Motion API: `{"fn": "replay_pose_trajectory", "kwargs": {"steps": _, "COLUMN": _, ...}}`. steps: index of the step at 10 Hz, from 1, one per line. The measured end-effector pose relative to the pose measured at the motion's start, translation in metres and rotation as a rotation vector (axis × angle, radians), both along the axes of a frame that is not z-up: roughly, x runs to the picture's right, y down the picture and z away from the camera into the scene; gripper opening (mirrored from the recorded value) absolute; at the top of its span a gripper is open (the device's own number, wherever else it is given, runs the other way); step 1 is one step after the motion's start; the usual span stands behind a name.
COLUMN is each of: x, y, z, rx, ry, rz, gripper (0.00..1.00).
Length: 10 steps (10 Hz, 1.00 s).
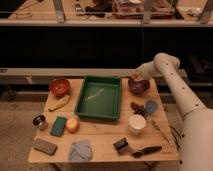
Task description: Place pepper in purple bowl
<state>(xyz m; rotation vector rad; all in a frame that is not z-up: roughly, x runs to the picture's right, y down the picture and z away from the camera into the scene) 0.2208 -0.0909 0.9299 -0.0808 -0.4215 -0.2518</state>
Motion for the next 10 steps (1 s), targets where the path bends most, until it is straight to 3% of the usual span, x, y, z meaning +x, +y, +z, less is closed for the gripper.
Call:
{"fn": "replay_pose_trajectory", "kwargs": {"steps": 8, "x": -0.005, "y": -0.001, "z": 0.002, "rx": 0.017, "ry": 0.025, "rz": -0.073, "gripper": 0.0}}
{"fn": "replay_pose_trajectory", "kwargs": {"steps": 10, "x": -0.006, "y": 0.002, "z": 0.002, "rx": 0.036, "ry": 0.042, "rz": -0.092, "gripper": 0.0}}
